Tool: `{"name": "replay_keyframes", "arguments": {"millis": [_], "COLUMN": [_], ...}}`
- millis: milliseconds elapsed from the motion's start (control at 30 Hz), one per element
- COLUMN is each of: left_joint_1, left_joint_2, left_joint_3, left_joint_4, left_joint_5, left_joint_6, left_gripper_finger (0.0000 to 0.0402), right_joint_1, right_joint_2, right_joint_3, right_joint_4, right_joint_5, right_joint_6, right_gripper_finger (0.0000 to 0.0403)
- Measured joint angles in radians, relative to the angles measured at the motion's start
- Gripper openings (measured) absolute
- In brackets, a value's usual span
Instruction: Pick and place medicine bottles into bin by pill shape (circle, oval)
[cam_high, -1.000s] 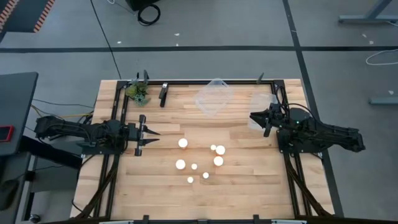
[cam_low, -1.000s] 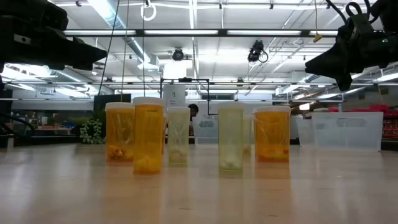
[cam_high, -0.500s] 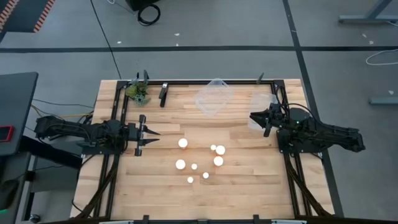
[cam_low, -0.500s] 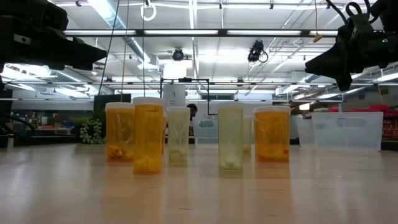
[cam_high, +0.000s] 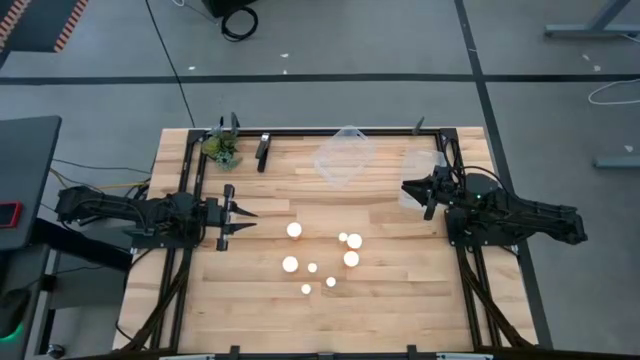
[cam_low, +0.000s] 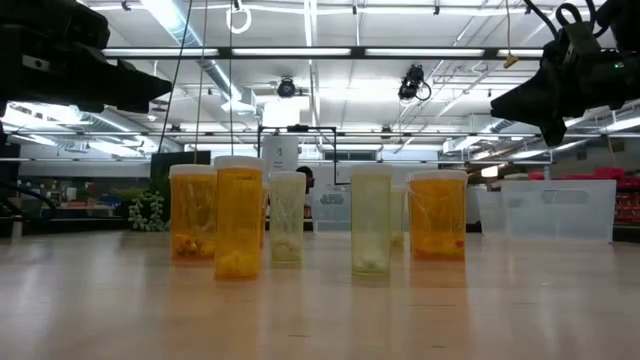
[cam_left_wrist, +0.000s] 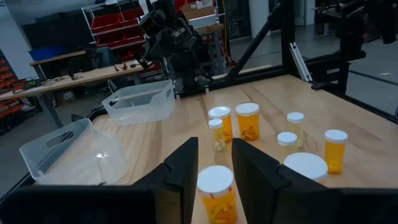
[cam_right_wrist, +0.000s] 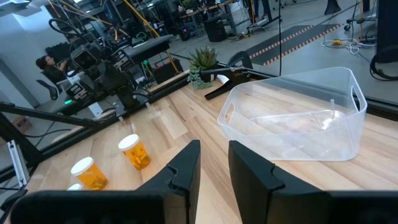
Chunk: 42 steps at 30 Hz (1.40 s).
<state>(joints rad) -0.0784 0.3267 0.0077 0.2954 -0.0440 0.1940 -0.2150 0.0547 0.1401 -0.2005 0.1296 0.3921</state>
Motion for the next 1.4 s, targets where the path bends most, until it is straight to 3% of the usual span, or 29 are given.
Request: {"name": "replay_keyframes", "arguments": {"millis": [433,733,967,1100,1400], "left_joint_1": [0.000,0.000,0.000,0.000,0.000], "left_joint_2": [0.000,0.000,0.000,0.000,0.000], "left_joint_3": [0.000,0.000,0.000,0.000,0.000], "left_joint_4": [0.000,0.000,0.000,0.000,0.000], "left_joint_5": [0.000,0.000,0.000,0.000,0.000], "left_joint_6": [0.000,0.000,0.000,0.000,0.000], "left_gripper_finger": [0.0107,0.0107,0.0107,0.0107,0.0107], "right_joint_1": [0.001,0.002,0.002,0.002,0.064], "right_joint_2": [0.000,0.017,0.047,0.118,0.388], "right_joint_3": [0.000,0.000,0.000,0.000,0.000], "right_joint_4": [0.061,0.091,0.088,0.091,0.206], "right_joint_5": [0.000,-0.231,-0.366,-0.355,-0.225], "right_joint_6": [-0.079,-0.104,-0.006,0.016,0.052], "right_gripper_finger": [0.0090,0.0090,0.0090,0.0090,0.0090]}}
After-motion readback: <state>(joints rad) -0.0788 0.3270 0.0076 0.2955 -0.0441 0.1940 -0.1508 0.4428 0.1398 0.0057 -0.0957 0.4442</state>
